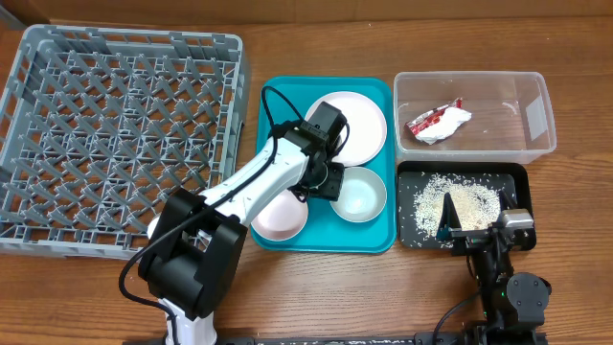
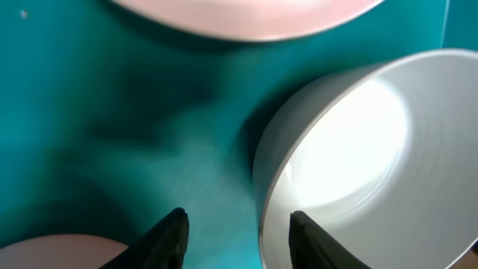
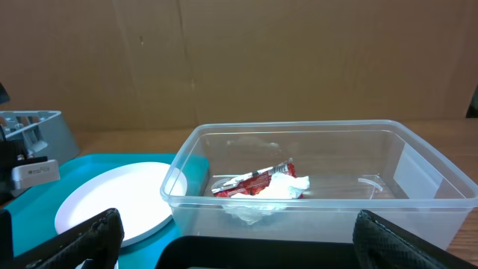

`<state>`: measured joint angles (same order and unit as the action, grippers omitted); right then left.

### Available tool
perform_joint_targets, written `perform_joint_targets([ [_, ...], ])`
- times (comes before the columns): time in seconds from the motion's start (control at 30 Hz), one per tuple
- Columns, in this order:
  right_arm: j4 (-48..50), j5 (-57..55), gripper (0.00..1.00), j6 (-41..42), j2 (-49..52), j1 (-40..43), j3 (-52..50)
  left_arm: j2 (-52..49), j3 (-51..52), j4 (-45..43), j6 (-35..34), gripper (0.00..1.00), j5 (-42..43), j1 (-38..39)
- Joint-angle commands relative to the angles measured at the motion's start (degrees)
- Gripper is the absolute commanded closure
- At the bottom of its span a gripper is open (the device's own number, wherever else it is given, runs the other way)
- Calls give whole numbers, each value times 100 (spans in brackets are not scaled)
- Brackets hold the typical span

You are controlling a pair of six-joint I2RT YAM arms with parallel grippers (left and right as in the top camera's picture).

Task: Sort waste into correct bins and load items into the dishwasher
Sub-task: 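Grasp the rim of the small white bowl with the left gripper and lift, then carry the white bowl to the dish rack and lower it in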

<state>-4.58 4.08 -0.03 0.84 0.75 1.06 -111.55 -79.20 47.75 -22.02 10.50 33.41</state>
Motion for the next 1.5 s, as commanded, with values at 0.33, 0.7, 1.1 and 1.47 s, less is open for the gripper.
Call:
perform_joint_targets([
  [0.33, 24, -11, 0, -22, -68, 33, -61, 94, 24, -109, 319, 92, -256, 341],
  [0.7, 24, -11, 0, -22, -68, 33, -61, 234, -1987, 1937, 321, 96, -807, -179],
  [1.1, 24, -11, 0, -22, -68, 33, -61, 474, -4236, 4907, -802, 96, -5228, -1298],
  [1.47, 24, -11, 0, -22, -68, 33, -61, 356, -3847, 4907, -1838, 96, -7195, -1690],
])
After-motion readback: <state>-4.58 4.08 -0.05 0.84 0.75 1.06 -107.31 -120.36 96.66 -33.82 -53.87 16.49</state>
